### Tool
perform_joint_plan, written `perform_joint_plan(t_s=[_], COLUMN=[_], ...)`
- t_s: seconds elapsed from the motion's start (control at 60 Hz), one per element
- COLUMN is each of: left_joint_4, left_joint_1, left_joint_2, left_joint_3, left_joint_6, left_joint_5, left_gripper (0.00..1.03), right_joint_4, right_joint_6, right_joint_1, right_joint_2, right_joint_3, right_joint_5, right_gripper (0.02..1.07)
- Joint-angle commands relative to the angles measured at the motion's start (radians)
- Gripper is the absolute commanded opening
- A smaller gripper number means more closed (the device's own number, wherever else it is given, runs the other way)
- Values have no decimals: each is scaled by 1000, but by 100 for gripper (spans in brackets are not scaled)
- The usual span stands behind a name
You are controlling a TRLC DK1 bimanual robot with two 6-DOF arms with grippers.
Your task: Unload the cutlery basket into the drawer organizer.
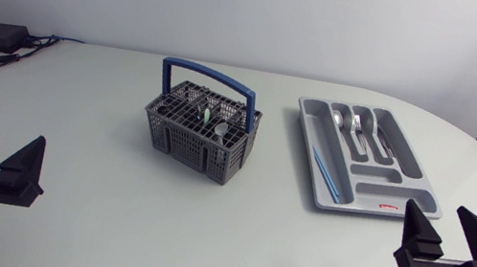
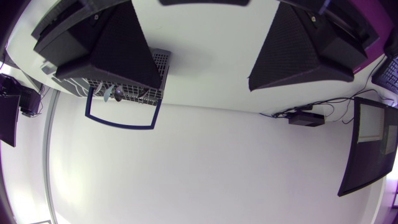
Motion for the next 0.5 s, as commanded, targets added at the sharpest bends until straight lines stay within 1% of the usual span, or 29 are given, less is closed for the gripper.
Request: perform_joint_plan(t_s=[0.0,0.483], left_joint_4=[-2,12], left_joint_1=[10,13], left_joint_2=[-7,-11], left_joint_3=[-16,-18], left_joint_6=[-20,-26], left_joint_5=[2,2], left_gripper=[99,99], right_joint_4=[-4,-1], right_joint_6=[24,27], right_joint_1=[9,13], right_joint_2=[-8,-8], right_joint_3=[-19,-19], right_joint_5=[9,9], right_gripper=[103,103])
